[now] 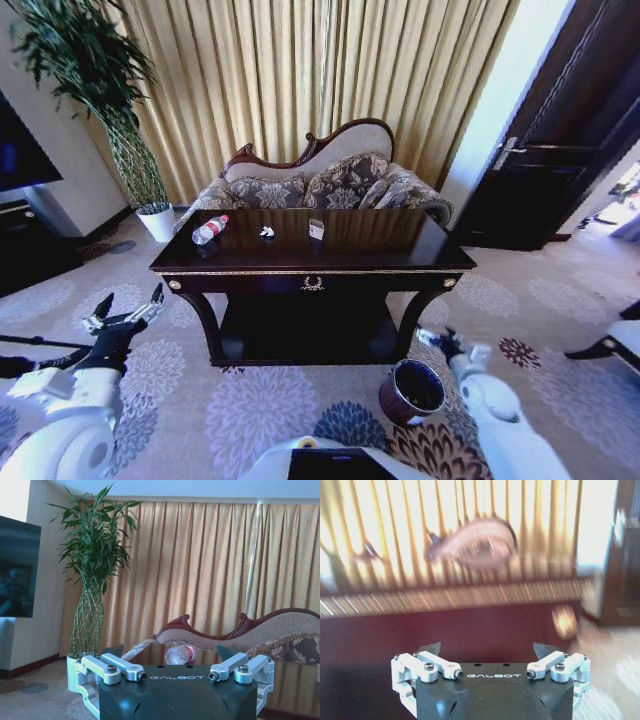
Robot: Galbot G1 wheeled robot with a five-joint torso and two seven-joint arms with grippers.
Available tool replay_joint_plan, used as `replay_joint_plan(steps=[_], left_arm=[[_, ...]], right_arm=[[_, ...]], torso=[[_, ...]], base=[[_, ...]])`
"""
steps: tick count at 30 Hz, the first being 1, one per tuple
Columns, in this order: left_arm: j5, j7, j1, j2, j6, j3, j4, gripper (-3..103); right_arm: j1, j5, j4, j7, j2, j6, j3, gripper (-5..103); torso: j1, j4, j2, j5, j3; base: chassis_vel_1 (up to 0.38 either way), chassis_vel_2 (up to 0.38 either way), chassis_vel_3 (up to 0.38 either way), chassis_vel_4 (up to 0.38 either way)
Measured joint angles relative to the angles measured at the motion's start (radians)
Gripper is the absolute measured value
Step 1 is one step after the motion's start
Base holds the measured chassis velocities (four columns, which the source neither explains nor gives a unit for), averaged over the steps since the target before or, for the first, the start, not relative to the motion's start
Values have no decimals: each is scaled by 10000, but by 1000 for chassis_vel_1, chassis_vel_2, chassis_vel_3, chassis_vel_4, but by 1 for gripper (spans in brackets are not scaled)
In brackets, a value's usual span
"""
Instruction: Move to the front of the table and place the trash on the table into the trash bin.
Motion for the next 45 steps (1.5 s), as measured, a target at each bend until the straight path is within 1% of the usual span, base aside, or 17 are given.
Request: replay_joint_plan(steps=[1,3,4,8,13,27,45], left_arm=[[0,0,0,0,0,0,0,100],[-22,-3,1,-15,-4,-20,-28,100],[-23,-3,-1,-21,-8,-21,-35,100],[-56,-3,-25,-26,-28,-28,-70,100],[-174,-3,-77,36,-38,-47,-140,100],[-179,-8,-42,106,8,-58,-210,100],[-158,-14,-7,105,15,-29,-213,100]], right_arm=[[0,0,0,0,0,0,0,100],[-159,342,1513,263,-107,-317,113,100],[-158,374,1876,300,-166,-378,113,100],[-66,389,2540,336,-357,-442,-47,100],[51,527,3135,391,-414,-484,-162,100],[173,442,3054,443,-415,-427,-223,100],[126,487,3120,158,-467,-360,-260,100]], torso=[[0,0,0,0,0],[0,3,1,-1,0],[-1,5,1,-2,0],[0,4,0,1,0],[0,3,0,2,0],[0,3,0,2,1],[0,3,-2,1,0]], base=[[0,0,0,0],[0,0,0,0],[0,0,0,0],[0,0,0,0],[0,0,0,0],[0,0,0,0],[-25,23,25,-25]])
